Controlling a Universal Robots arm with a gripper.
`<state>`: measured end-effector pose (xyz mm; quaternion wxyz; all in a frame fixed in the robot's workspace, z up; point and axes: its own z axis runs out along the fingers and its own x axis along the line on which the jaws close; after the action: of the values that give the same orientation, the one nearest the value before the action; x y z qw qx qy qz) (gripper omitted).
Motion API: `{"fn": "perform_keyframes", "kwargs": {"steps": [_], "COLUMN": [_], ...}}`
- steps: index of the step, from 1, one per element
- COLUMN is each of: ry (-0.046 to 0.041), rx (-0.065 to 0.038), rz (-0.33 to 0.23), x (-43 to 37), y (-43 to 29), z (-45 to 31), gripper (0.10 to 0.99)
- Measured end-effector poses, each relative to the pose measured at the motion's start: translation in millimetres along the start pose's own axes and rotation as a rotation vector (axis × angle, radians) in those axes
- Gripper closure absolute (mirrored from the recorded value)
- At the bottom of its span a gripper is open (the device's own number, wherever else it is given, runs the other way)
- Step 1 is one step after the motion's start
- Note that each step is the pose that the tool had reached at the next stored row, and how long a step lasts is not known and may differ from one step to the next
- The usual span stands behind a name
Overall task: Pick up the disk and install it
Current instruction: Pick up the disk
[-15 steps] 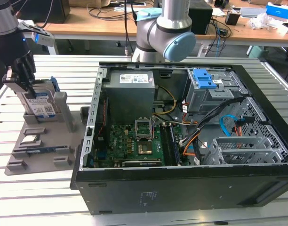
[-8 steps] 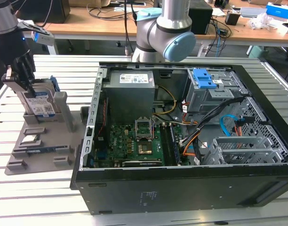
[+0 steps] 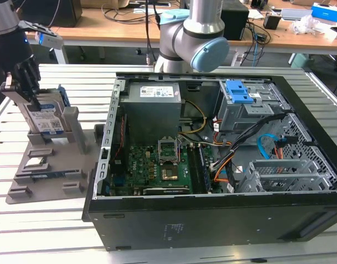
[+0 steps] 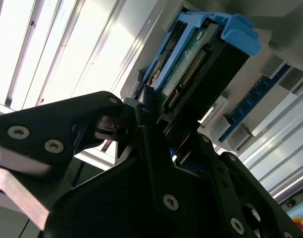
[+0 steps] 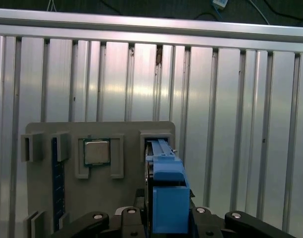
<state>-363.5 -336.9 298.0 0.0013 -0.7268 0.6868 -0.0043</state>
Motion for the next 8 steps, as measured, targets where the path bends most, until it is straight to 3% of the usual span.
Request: {"fn": "perform_keyframes", "kwargs": {"steps": [8], "ry": [0.0001], "rx": [0.000], "rz": [0.000], "x": [-0.1], "y": [-0.4], "z": [-1.5], "gripper": [0.722]}}
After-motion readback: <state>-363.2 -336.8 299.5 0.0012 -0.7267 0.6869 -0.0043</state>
